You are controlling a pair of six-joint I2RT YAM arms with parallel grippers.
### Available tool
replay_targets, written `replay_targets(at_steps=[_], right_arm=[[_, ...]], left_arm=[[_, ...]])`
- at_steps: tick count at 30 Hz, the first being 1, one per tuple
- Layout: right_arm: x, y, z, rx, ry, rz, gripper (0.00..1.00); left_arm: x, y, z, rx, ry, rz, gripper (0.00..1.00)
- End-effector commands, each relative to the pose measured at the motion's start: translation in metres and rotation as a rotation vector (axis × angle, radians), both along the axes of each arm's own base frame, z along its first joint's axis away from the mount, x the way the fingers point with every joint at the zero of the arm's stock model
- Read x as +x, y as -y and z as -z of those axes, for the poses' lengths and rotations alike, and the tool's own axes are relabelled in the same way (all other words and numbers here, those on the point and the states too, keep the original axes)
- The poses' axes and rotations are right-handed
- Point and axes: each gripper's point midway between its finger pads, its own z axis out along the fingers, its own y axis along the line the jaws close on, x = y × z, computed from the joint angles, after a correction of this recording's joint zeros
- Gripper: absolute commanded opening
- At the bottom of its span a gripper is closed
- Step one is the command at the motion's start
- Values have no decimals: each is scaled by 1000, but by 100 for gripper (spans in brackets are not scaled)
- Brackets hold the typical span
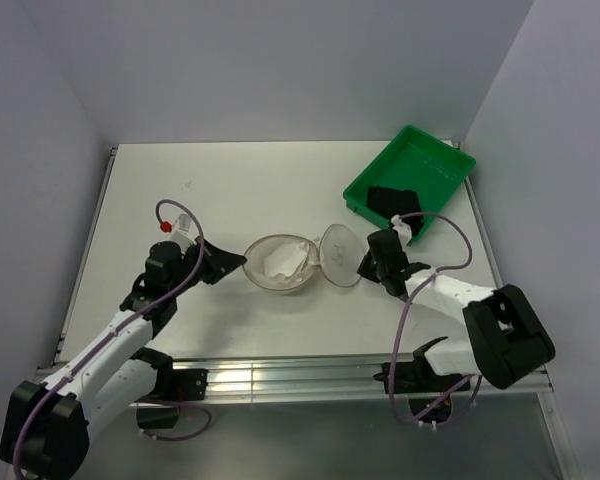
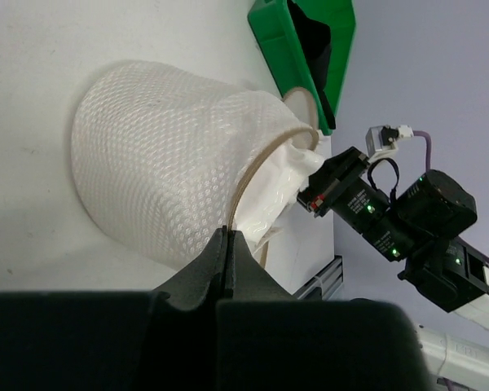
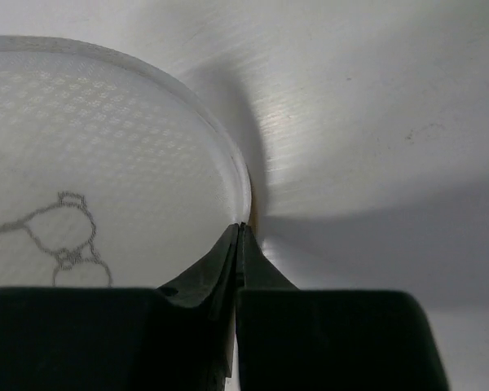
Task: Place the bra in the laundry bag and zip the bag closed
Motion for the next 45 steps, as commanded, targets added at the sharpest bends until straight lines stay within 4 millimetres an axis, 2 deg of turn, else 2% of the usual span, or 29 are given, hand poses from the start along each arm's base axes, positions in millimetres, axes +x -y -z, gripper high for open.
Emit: replay_targets(at_steps=[1,4,6,7,8,9,11,14,16,17,18,19,22,25,26,28,29,30,31,33,36,37,38,39,41,42,43,44,45], right_arm=[[9,14,-31,-28,117,51,0],[8,25,-99,-60,313,72,0],[-3,15,-170,-62,489,36,0],[-6,23,-193,-94,539,73,0],[-19,14,-210,-99,558,28,0],[-21,11,-250,-82,620,25,0],[-31,-1,-297,-50,690,-9,0],[-42,-16,-343,-5,779,-50,0],[-39,-38,-338,-34,776,-110,0],[-36,-47,-335,-54,752,-137,0],[-32,-58,-327,-73,713,-164,0],[-25,-76,-310,-108,660,-205,0],[-21,-108,-312,-64,685,-278,0],[-15,-136,-323,-6,713,-338,0],[-12,-142,-342,15,742,-338,0],[-7,-163,-347,31,743,-387,0],[-6,-170,-366,62,775,-396,0],[-7,-180,-370,80,775,-427,0],[-3,-191,-366,78,761,-447,0],[1,-204,-378,108,784,-466,0],[20,-226,-358,101,733,-475,0],[30,-237,-334,87,684,-483,0],[34,-245,-325,131,645,-482,0],[46,-244,-311,132,615,-460,0],[62,-249,-273,123,534,-430,0],[69,-247,-262,115,515,-414,0],[83,-240,-246,95,487,-386,0],[89,-234,-240,92,458,-370,3],[93,-230,-235,94,435,-374,16]], left_arm=[[11,3,-28,-1,84,14,0],[16,5,-46,-4,125,17,0],[21,5,-64,-13,163,11,0],[22,5,-68,-12,169,6,0],[25,4,-82,-14,197,-6,0],[26,3,-89,-6,218,-9,0],[28,0,-111,4,256,-23,0],[27,-5,-128,31,287,-42,0],[31,-14,-110,57,245,-94,0],[30,-16,-84,58,180,-103,0],[27,-12,-80,40,162,-68,0],[28,-12,-81,32,163,-65,0],[39,-27,-116,77,236,-153,0],[47,-43,-128,99,260,-202,0],[50,-45,-128,96,260,-208,0],[61,-63,-128,99,259,-262,0],[62,-65,-125,80,247,-248,0],[64,-72,-126,67,245,-262,0],[70,-95,-120,61,230,-320,0],[65,-107,-119,25,216,-321,0],[61,-133,-108,61,195,-396,0],[60,-136,-103,74,181,-408,2],[58,-139,-92,96,146,-415,6],[57,-140,-87,103,135,-417,24],[54,-142,-77,120,121,-412,42],[54,-143,-75,135,118,-412,62],[54,-147,-75,159,118,-429,71],[54,-150,-85,192,149,-429,77],[52,-151,-87,212,146,-427,86]])
